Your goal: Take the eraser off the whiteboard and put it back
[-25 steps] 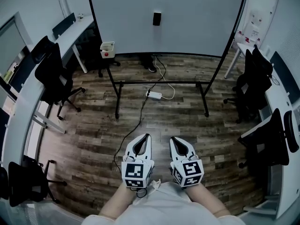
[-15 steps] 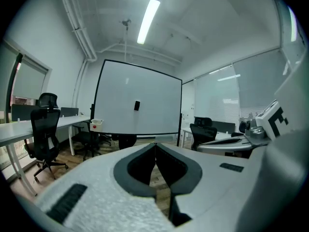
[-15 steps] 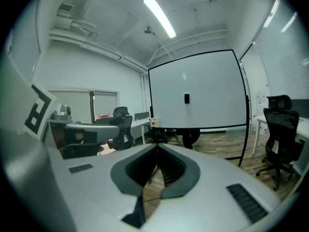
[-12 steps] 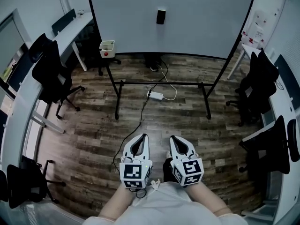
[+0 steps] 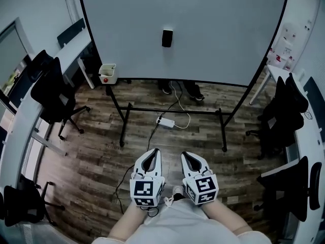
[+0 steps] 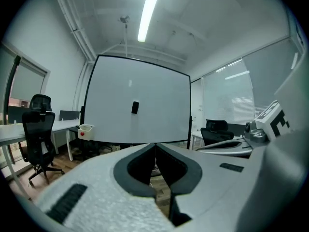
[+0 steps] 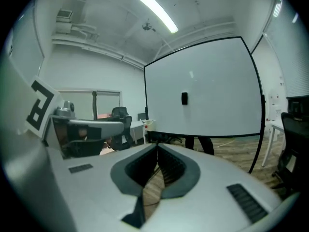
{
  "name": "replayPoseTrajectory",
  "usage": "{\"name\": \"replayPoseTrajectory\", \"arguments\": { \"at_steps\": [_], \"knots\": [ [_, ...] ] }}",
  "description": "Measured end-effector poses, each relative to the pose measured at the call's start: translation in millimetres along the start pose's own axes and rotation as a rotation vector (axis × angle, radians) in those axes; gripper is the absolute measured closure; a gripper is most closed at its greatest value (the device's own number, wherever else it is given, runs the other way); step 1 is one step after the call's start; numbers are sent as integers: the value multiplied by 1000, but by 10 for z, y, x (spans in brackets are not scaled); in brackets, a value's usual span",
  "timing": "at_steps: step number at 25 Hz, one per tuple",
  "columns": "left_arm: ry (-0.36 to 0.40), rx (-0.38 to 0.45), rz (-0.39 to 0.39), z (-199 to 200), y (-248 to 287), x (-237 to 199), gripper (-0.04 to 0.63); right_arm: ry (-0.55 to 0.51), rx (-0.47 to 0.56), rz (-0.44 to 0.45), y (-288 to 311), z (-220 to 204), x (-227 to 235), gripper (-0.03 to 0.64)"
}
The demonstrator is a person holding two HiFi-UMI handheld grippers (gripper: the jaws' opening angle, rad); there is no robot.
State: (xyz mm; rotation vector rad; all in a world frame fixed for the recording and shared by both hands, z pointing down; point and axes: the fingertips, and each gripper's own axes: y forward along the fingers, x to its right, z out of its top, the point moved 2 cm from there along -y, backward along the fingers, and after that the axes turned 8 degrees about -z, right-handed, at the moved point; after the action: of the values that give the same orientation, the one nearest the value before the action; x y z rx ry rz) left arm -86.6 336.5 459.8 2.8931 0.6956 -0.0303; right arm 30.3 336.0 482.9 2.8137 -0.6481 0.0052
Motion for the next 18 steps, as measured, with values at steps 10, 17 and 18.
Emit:
{"name": "replayPoseTrajectory", "arguments": {
  "at_steps": [10,17,18],
  "knots": [
    [-8,-10,12,189,1144,-8,577,7,4,-30,692,222,1067,589],
    [-20,-25,-23,215,1734,-206,577,18,-13,-64,1122,235,1354,589],
    [-21,-23,-26,238,1828,-274,577,21,-10,-71,1210,260,1386,589]
  ]
}}
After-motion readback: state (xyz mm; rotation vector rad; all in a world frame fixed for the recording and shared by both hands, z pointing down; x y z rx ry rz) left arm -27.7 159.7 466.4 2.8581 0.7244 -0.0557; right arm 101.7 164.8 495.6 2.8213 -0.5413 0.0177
